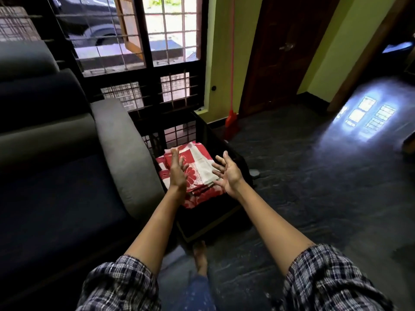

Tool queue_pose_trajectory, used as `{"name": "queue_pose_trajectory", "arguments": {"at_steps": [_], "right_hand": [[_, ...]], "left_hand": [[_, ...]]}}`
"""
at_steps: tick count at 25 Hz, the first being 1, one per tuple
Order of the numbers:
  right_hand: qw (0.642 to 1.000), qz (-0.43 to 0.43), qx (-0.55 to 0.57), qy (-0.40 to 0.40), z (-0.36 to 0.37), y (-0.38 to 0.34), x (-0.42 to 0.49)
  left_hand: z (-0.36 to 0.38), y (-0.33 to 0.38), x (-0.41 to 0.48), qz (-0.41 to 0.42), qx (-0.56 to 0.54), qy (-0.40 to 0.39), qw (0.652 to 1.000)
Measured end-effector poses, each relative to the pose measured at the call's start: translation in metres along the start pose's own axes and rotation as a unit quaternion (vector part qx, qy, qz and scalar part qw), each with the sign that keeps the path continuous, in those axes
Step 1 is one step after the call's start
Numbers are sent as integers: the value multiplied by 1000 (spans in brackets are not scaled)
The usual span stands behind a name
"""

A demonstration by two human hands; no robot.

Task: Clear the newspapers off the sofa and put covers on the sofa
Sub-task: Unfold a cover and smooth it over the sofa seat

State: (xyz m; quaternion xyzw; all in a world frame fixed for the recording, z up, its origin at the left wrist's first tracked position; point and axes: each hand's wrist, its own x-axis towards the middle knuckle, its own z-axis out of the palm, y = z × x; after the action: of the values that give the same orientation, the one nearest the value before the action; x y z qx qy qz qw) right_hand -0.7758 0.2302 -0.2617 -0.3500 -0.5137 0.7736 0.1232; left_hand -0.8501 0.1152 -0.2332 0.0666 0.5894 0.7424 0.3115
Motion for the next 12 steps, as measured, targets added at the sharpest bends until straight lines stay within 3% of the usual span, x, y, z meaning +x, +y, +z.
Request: {"name": "queue_pose_trajectory", "arguments": {"at_steps": [6,12], "right_hand": [[997,79,-17,14,-8,-25,189],[985,165,-31,45,-9,-18,302]], "left_hand": [[21,-15,197,-37,-12,45,998],[28,-38,302,-95,43,84,991]]}}
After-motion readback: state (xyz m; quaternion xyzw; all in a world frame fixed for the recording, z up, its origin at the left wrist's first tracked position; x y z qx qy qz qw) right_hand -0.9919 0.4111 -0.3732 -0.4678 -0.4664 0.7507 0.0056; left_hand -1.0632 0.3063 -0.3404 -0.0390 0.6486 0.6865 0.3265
